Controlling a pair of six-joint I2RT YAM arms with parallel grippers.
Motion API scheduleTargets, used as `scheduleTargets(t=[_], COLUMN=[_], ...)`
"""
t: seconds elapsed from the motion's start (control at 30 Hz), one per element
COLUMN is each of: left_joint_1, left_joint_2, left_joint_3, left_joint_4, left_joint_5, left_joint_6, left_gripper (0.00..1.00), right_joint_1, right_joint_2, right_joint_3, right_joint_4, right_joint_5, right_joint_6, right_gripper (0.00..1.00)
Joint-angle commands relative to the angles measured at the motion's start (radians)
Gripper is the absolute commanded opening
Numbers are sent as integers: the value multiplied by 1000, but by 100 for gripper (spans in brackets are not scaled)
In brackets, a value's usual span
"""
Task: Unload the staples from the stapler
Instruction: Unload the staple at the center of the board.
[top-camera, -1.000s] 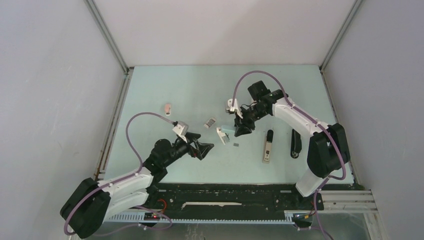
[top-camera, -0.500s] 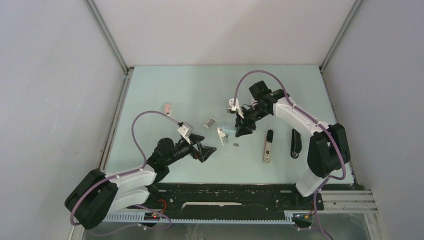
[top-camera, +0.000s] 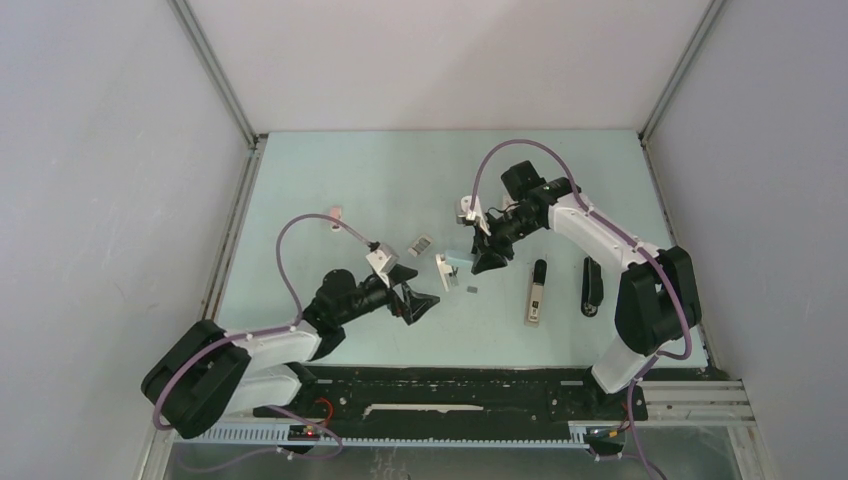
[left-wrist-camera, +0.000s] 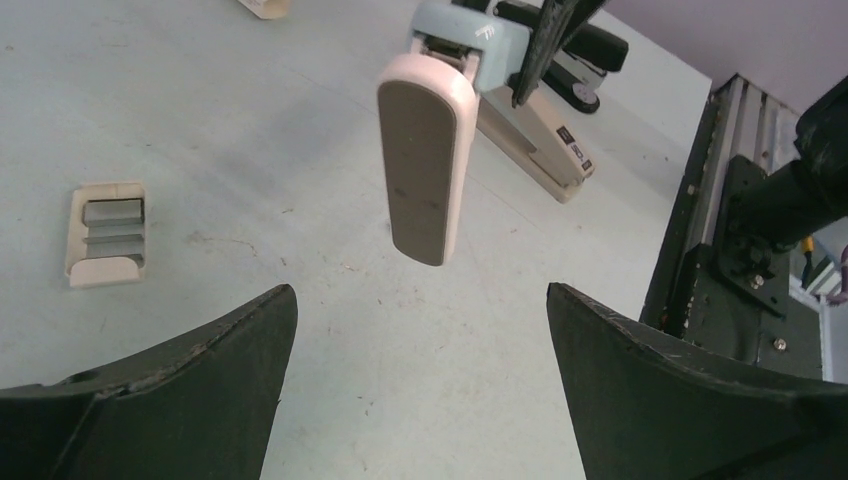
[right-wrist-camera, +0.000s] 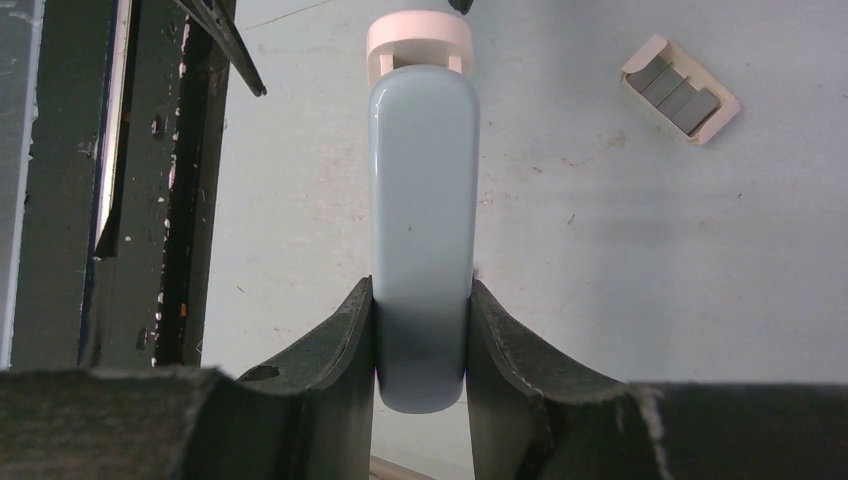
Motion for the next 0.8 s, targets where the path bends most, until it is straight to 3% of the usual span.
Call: scheduleTargets(t=[0.0,0.47,0.67,0.7,0.77], left_joint_1=[-15,-18,-20,-19,-18], left_joint_2=[44,279,347,354,366], left_joint_3=[67,212,251,254,265], left_joint_4=[81,176,182,183,176], left_joint_5=[60,225,250,252,256], left_joint_6=[85,154,123,119,110], left_gripper=[100,97,74,66,40], right_joint_1=[-10,-13,-20,-20,-22], right_joint_2=[-49,-72,-81,-80,-74], right_joint_3=[8,5,-9,-9,-8], right_joint_4=[-17,-52,-20,-21,-22], right_joint_5=[-57,-99,-91,-90,-90], right_joint_6=[-39,-94,-74,-73,-73], right_gripper=[0,0,0,0,0])
